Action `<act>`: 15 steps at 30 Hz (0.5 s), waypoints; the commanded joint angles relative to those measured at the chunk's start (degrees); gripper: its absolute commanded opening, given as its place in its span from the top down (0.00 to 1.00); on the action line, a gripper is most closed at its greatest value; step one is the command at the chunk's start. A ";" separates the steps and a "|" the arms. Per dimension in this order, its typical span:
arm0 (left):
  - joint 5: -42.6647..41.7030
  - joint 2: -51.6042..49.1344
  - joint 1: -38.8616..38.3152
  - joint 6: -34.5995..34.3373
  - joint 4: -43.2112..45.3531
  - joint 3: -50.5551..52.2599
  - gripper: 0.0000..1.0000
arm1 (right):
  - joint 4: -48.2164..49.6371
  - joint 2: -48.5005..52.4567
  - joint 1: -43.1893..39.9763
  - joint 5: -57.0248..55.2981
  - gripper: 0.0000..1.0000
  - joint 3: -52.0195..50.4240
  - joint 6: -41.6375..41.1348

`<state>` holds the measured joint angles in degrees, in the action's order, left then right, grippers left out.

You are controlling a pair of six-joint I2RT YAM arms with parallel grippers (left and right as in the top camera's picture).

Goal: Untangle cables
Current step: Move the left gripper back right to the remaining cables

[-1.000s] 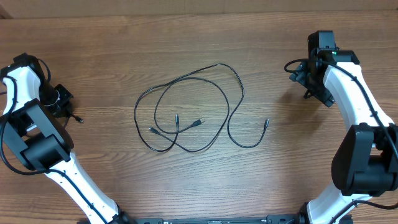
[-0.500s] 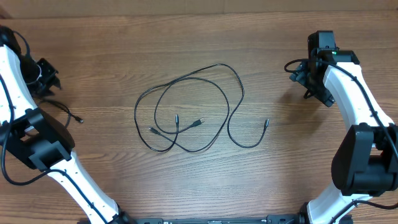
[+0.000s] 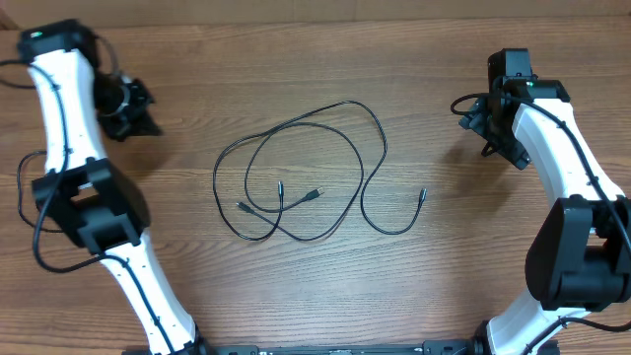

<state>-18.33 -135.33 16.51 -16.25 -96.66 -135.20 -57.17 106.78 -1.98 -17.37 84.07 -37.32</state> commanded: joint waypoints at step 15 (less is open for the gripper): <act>3.37 5.97 -17.84 6.40 -0.20 12.55 0.96 | 0.11 -0.48 0.02 -0.57 0.00 -0.11 -0.42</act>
<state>-17.37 -134.02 0.25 -11.38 -96.60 -126.43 -57.19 106.78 -1.98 -17.39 84.07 -37.32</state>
